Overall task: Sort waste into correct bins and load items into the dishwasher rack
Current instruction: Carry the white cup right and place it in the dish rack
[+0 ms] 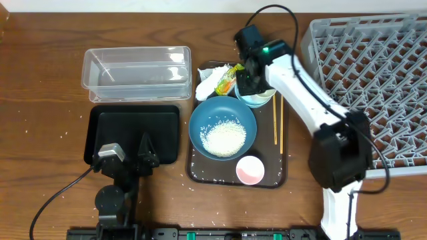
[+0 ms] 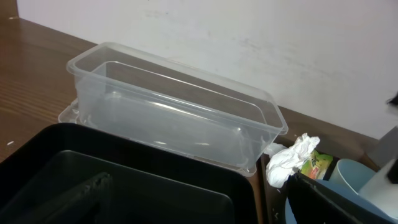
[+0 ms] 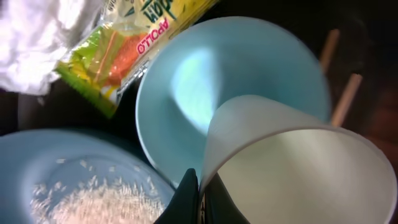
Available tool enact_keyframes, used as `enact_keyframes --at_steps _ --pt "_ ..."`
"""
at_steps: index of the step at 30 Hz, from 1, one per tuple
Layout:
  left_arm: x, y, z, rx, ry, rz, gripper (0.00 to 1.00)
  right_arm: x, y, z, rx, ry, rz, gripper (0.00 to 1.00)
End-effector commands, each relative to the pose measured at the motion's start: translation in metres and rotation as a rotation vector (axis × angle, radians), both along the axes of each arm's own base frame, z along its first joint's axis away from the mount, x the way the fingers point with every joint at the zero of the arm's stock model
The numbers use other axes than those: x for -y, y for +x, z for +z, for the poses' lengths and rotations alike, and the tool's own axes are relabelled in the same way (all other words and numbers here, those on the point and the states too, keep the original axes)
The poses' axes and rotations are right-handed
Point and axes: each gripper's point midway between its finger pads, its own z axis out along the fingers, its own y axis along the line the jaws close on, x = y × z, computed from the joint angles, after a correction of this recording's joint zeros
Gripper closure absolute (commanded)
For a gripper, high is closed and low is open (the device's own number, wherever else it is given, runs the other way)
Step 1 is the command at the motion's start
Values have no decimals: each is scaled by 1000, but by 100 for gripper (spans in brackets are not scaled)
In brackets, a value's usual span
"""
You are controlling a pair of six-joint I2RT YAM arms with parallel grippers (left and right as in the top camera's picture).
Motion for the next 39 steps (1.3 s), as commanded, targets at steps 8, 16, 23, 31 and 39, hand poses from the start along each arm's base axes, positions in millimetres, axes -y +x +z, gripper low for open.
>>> enact_keyframes --at_steps 8,16,23,31,39 --pt "0 -1 -17 -52 10 2 9 89 11 184 375 211 -69 99" --pt "0 -1 -17 -52 10 2 9 222 23 196 428 303 -279 99" --pt "0 -1 -17 -52 10 2 9 296 40 194 525 620 -228 99" --pt "0 -1 -17 -52 10 2 9 365 48 161 604 957 -194 99" --pt "0 -1 -17 -52 10 2 9 411 50 112 569 1189 -292 99"
